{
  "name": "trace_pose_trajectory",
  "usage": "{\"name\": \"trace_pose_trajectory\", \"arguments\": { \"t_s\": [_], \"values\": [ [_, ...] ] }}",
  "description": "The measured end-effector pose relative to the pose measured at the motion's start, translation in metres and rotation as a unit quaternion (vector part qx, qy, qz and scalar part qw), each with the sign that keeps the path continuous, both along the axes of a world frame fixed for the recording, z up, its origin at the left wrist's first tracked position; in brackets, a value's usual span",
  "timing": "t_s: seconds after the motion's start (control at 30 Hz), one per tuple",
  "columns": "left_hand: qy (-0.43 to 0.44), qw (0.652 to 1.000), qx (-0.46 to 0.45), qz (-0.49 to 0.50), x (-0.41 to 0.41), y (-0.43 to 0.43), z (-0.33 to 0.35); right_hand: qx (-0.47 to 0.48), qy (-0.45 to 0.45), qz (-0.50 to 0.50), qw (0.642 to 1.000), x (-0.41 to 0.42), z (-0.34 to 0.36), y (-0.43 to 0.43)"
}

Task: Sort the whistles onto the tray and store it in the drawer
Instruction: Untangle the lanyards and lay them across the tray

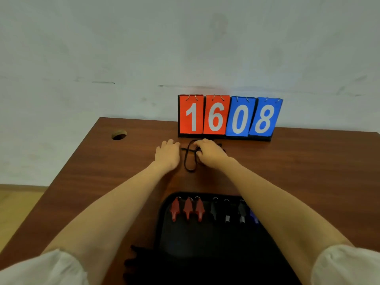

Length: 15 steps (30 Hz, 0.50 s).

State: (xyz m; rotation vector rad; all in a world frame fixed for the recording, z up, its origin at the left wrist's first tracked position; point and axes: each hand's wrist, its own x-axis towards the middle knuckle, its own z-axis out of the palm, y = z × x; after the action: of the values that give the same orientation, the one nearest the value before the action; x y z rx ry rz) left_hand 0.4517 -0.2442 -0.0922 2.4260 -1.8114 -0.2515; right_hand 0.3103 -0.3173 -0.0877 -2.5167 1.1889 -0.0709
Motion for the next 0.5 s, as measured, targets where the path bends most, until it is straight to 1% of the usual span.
{"name": "trace_pose_trajectory", "arguments": {
  "t_s": [0.1,0.23,0.37,0.43,0.5],
  "values": [
    [0.014,1.0,-0.013,0.0,0.011,-0.017,-0.017,-0.018,-0.006,0.013,1.0,0.021,-0.017,-0.009],
    [0.001,1.0,-0.018,0.005,0.017,-0.031,-0.031,-0.06,-0.013,-0.002,0.998,0.035,-0.033,-0.014],
    [0.001,0.998,-0.067,0.01,0.017,-0.029,-0.038,-0.109,-0.019,-0.009,0.994,0.037,-0.04,-0.012],
    [0.003,0.996,-0.093,0.0,0.014,-0.022,-0.037,-0.149,-0.006,-0.008,0.989,0.035,-0.041,-0.01],
    [0.016,0.991,-0.13,-0.011,0.01,-0.015,-0.033,-0.179,-0.011,-0.007,0.984,0.033,-0.038,-0.006]
  ]
}}
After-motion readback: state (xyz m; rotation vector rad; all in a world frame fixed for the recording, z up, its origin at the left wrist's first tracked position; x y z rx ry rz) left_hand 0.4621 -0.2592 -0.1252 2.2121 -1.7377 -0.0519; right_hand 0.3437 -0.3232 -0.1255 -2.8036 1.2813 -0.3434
